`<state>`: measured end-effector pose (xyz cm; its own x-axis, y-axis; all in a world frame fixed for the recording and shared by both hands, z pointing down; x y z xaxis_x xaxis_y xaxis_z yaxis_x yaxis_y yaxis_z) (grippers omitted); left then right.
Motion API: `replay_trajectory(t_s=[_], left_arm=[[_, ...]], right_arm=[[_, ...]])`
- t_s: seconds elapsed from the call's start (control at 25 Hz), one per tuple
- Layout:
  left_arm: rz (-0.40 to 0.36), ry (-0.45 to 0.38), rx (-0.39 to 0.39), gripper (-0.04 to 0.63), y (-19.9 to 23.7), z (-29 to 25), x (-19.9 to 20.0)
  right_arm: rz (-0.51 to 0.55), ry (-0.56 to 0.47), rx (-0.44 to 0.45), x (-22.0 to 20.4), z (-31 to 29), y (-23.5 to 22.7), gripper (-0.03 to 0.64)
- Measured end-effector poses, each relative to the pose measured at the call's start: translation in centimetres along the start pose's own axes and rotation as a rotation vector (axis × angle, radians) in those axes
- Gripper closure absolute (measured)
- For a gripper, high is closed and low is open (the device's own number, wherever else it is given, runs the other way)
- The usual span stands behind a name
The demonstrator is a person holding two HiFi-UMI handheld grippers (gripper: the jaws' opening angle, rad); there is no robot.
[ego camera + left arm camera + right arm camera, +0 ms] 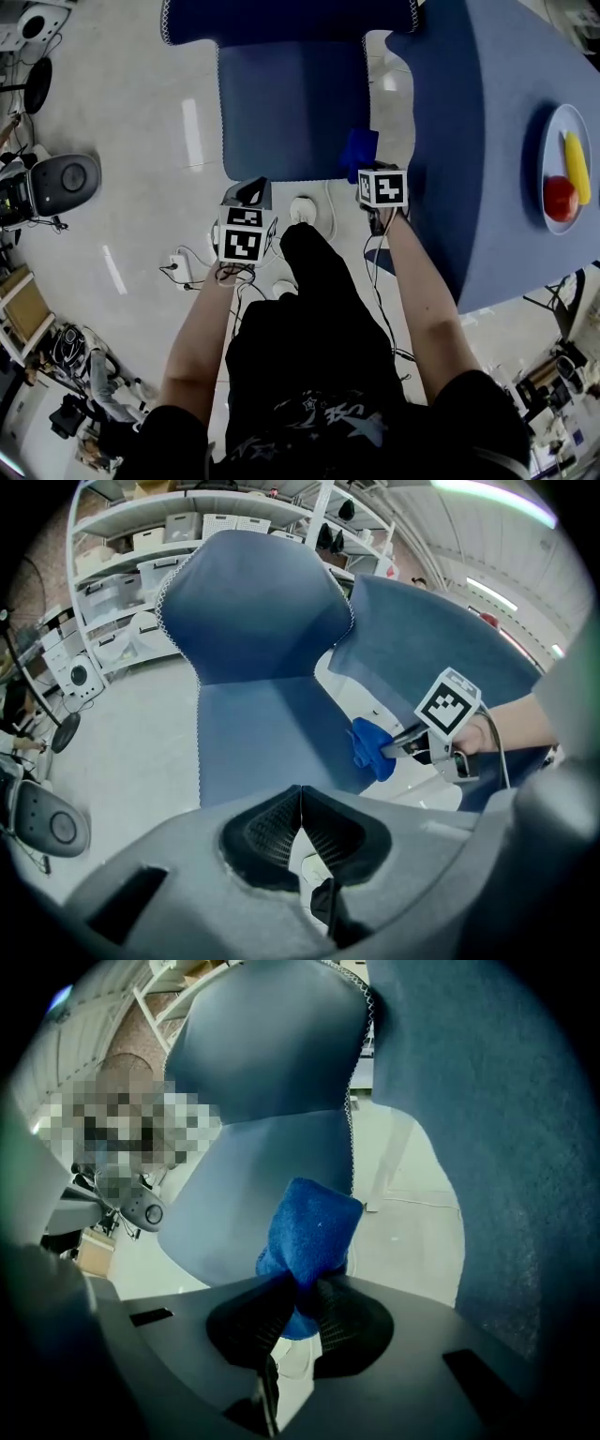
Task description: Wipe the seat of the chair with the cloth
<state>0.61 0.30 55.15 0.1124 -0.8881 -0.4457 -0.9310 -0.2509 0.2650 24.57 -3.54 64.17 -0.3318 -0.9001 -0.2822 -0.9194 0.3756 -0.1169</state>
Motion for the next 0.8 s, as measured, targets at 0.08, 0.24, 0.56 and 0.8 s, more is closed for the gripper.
replay_trajectory(t_s=[0.08, 0.24, 0.56, 0.8], left_arm=[[0.021, -0.011, 0.010, 0.575, 0.4, 0.6, -0.4], [0.052, -0.016, 0.035, 0.575, 1.3, 1.7, -1.6], [0.073, -0.107, 0.048, 0.575, 1.4, 6.2, -1.6], [0.061, -0.194, 0.048, 0.575, 0.9, 9.8, -2.9]], right_arm=[[0.013, -0.013, 0.008, 0.6, 0.3, 0.8, 0.561], [0.042, -0.050, 0.037, 2.2, 1.1, 2.7, 0.561], [0.117, -0.177, 0.097, 5.0, 6.6, 7.7, 0.561], [0.106, -0.268, 0.094, 3.1, 10.2, 10.4, 0.561]])
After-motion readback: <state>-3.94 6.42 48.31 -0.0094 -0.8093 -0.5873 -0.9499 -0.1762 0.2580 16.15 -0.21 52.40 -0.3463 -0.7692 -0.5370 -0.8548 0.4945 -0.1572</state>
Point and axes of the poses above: the fingertips, and each gripper's own axes: z backward along the fingers, y to its left, x out of its top, the point moved 2 cm from there along z, backward along the fingers, and after that the axes turned 6 degrees about z, right-handed, at the moved point
